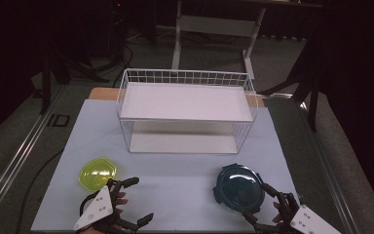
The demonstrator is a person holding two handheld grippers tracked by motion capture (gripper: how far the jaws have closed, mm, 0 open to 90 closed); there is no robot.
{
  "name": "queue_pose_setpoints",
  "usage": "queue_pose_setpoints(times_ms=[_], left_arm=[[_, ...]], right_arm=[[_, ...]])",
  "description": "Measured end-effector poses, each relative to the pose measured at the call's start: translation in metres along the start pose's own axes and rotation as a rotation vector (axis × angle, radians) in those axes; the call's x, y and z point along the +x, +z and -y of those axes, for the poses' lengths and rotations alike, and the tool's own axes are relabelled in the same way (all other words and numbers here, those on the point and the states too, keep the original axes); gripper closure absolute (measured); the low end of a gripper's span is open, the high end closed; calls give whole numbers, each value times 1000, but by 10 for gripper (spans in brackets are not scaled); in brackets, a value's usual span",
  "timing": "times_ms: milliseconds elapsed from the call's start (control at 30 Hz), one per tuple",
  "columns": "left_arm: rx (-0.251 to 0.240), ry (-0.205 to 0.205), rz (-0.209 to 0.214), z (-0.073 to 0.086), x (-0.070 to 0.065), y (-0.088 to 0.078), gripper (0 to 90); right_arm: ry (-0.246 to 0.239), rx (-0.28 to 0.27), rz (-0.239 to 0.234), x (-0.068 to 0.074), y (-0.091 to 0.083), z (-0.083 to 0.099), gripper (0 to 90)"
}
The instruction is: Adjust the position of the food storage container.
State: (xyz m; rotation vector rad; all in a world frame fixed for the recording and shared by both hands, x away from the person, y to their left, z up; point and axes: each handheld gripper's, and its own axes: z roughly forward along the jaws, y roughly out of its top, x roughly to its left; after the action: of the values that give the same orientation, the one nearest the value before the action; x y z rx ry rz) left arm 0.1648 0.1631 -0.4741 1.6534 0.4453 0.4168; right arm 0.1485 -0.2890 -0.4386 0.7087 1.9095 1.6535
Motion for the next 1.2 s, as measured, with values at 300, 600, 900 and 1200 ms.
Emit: queue_pose_setpoints(times_ms=[300,600,900,1200], left_arm=[[-5,-6,7,0,1,1,0],[-6,-4,7,1,2,1,0],[-7,-7,13,2,2,2,0],[-4,-2,21,2,2,4,0]], right_arm=[[35,3,-22,-6,-3,-9,116],[25,136,-20,-21,-3,-2,313],[35,284,-7,-47,-13,27,832],[26,401,29,-69,-21,54,900]])
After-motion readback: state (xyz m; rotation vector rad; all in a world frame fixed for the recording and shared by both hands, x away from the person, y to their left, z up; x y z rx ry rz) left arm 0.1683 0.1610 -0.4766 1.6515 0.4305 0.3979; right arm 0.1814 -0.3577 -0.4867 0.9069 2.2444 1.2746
